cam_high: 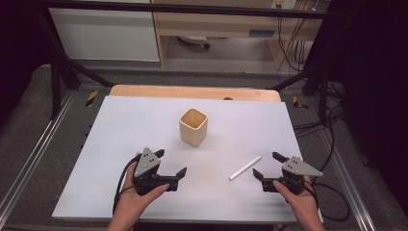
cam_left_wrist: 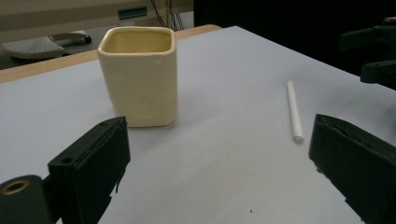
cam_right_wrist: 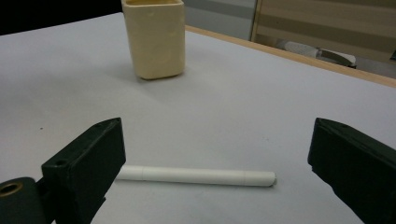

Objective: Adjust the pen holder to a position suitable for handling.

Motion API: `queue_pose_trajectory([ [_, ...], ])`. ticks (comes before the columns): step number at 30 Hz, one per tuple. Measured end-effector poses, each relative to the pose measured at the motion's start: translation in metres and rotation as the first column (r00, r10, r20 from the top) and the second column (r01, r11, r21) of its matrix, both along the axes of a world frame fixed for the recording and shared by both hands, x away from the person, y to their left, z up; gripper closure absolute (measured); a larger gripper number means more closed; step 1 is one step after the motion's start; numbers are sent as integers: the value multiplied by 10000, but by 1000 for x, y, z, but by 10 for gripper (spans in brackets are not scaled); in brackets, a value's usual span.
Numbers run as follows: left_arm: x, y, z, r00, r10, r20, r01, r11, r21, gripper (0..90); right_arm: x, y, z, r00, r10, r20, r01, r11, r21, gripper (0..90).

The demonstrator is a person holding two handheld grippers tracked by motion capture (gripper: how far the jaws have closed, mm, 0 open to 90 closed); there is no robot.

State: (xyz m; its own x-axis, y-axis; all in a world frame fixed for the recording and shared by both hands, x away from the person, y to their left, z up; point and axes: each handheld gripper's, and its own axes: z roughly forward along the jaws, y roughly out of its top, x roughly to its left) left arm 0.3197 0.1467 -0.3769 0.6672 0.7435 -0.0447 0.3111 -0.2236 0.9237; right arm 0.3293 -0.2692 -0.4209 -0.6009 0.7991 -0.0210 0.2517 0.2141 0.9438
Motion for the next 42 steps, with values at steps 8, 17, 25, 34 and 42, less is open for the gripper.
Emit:
queue_pose_trajectory([
  [8,4,-18,0,9991,-414,-80,415,9989,207,56,0,-1,0,10000,-25,-21,25,10000,41,47],
  [17,8,-38,1,9961,-872,-128,877,9952,439,58,0,-1,0,10000,-60,5,60,10000,55,49],
  [25,14,-59,-5,9908,-1297,-375,1321,9888,701,59,-1,-1,1,9999,-108,45,108,9999,-3,60],
  [34,19,-79,-14,9859,-1594,-512,1632,9832,820,66,-1,-1,0,9999,-91,-92,91,10000,-4,79],
  [42,26,-97,-20,9802,-1825,-764,1889,9781,871,67,2,-3,-1,9989,-326,-335,331,9994,135,60],
])
